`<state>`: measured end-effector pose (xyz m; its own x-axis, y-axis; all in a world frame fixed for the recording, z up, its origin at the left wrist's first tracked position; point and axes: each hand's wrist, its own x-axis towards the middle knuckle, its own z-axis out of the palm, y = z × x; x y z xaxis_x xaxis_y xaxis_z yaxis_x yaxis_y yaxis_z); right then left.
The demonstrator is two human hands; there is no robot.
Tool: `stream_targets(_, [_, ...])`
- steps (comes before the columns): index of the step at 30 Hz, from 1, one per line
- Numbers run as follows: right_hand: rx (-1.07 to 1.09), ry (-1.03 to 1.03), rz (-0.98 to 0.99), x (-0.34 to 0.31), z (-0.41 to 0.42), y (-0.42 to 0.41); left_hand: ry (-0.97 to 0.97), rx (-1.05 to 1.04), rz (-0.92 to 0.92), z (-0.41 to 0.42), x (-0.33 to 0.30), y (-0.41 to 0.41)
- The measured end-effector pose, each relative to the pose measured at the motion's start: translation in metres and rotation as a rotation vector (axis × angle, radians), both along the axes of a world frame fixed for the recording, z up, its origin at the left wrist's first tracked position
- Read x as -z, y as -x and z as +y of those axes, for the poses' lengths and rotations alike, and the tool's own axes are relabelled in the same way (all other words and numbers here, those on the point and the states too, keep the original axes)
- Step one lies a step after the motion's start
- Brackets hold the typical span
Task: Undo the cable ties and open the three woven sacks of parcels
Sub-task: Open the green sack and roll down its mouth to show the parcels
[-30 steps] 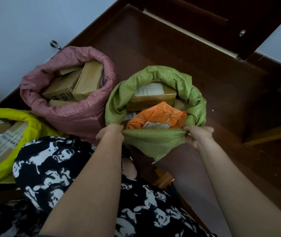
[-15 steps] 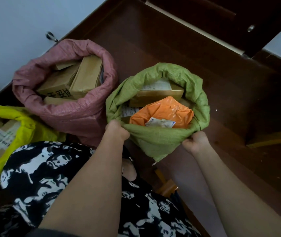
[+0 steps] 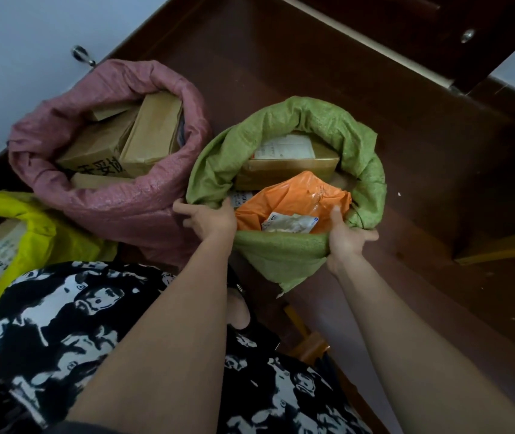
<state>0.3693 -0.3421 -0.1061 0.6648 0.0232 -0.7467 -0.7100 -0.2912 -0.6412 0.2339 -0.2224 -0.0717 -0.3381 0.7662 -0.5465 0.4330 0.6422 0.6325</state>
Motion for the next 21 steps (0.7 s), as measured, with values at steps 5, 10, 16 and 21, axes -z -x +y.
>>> stream_targets(5, [0.044, 0.201, -0.215, 0.002, 0.001, 0.003, -0.076, -0.018, 0.039, -0.001, 0.0, 0.004])
stream_targets(10, [0.022, 0.277, -0.174, 0.011, -0.005, -0.001, -0.061, -0.266, -0.126, 0.021, 0.002, 0.016])
stream_targets(16, [0.238, -0.002, 0.333, 0.004, -0.023, -0.026, 0.268, -0.17, -0.272, 0.045, 0.002, 0.029])
stream_targets(21, [0.338, -0.254, 0.573, 0.004, -0.025, -0.036, 0.339, -0.176, -0.443, 0.062, -0.019, 0.029])
